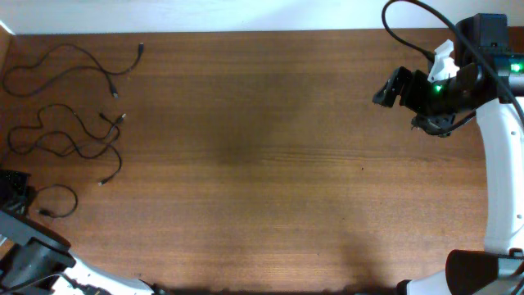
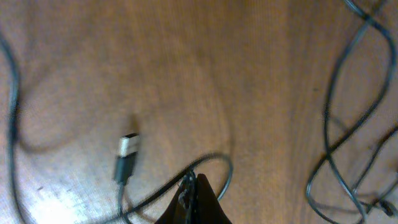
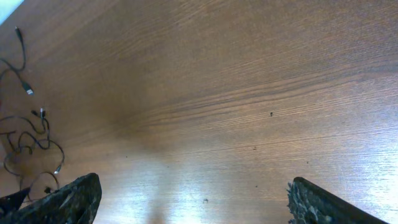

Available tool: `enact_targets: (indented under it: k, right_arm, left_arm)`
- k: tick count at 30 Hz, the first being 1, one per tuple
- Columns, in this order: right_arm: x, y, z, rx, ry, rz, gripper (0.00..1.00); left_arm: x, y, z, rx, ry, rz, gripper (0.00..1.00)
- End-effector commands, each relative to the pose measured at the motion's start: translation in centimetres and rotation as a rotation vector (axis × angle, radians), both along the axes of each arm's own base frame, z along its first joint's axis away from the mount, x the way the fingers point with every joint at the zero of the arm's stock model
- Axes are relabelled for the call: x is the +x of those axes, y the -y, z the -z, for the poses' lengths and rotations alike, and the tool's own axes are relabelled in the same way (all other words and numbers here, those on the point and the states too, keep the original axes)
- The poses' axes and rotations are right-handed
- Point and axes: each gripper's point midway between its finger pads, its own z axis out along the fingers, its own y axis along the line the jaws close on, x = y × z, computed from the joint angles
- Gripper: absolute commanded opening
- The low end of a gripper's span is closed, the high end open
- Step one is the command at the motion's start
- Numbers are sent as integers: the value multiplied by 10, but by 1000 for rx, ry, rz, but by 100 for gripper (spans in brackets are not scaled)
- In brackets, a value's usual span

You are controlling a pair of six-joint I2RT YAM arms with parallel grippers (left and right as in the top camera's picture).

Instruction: Untangle cables

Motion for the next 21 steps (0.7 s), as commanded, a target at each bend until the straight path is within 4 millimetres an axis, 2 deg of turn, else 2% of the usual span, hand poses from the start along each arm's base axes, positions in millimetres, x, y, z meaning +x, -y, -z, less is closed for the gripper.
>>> enact_targets:
  k: [1,5,7,8,9,10,11,12,14,15,17,18,19,21]
  right_arm:
    - [2,-1,0,-4,1,-11,96]
    - [2,-1,0,-4,1,-11,96]
    - [2,-1,0,-4,2,-11,96]
    - [2,-1,0,-4,2,-10,96]
    - [2,-1,0,-4,2,-10,96]
    - [3,-1,0,-4,4,-11,96]
    - [3,-1,0,-4,5,-11,96]
    - [3,-1,0,-5,5,-11,96]
    - [3,-1,0,-5,5,-11,96]
    - [3,-1,0,-4,5,-11,96]
    - [3,-1,0,-4,5,-11,96]
    - [3,-1,0,-4,5,-11,96]
    - [3,-1,0,-4,4,-11,96]
    - [3,-1,0,-4,4,-11,96]
  left_arm:
    - [19,12,-6,-5,66,113,0]
    - [35,19,-11,59,69,286,0]
    - [38,12,-34,98,78,298,0]
    - [40,5,-61,143,97,293,1]
    - [41,-2,-87,194,112,288,11]
    - [39,-7,-106,242,107,287,28]
    - [30,-15,-124,322,56,307,70]
    - [12,-23,-132,413,-64,392,86]
    - [-19,-26,-123,431,-273,530,85]
    - [-31,-24,-112,407,-351,585,85]
    - [-48,-16,-81,321,-397,602,88]
    - [-57,-12,-60,273,-413,604,75]
    - [-63,-8,-43,235,-425,606,59]
    - [-69,-3,-17,182,-439,613,72]
